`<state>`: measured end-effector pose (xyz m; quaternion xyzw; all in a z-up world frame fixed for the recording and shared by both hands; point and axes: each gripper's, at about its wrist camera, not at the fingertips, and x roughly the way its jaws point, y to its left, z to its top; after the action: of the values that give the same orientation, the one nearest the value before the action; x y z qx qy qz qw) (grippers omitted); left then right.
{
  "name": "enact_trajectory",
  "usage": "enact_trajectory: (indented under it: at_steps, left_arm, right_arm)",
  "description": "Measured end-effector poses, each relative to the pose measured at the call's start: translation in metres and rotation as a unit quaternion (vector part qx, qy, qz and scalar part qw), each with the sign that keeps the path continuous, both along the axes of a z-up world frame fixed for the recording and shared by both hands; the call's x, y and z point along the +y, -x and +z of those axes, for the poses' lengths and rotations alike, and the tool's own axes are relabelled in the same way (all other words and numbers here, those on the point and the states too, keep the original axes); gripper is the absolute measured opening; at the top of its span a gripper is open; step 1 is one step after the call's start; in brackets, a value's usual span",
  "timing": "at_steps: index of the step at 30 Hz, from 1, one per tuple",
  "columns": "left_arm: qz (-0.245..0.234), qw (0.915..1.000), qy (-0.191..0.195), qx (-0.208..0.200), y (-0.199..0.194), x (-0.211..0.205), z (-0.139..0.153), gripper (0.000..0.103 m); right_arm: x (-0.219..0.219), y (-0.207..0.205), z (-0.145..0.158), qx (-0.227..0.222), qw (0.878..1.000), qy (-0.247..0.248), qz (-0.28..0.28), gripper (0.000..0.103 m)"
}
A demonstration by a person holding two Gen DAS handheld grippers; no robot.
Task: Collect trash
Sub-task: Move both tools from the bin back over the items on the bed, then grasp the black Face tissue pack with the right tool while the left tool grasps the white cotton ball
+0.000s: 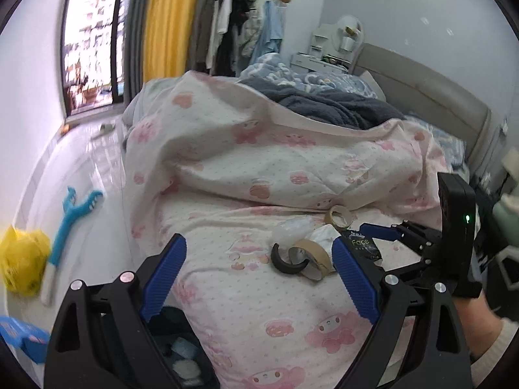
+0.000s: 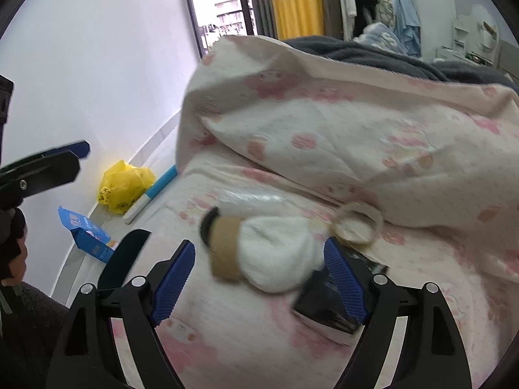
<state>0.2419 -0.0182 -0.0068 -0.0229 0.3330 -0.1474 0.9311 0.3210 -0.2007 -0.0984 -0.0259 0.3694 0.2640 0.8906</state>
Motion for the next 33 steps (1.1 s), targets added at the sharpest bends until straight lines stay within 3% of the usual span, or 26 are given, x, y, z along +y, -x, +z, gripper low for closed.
enact_trajectory:
  at_steps: [8,13,30,33]
  left_arm:
    - [-0.049,0.9988,-0.005,-0.006,-0.006,-0.031,-0.001,0.093]
    - [-0.067,0.9973,-0.024,0.018,-0.013,-0.049,-0.015,0.093]
    - [-0.1,0.9916,-0.07,0.043,-0.021,-0.087,-0.043,0.093]
    - [-0.117,0.9895,-0.072,0.044,-0.025,-0.094,-0.05,0.093]
  right_arm:
    - [-0.036,-0.004,-0.015,0.013,1.0,0.008,-0.026,0.085]
    - [-0.049,-0.011,-0.028,0.034,0.999,0.016,-0.034,0.086]
    - [-0.041,-0.023,-0.051,0.05,0.998,0.045,-0.018,0.086]
    - [-0.042,-0.024,-0.051,0.05,0.997,0.046,-0.019,0.078]
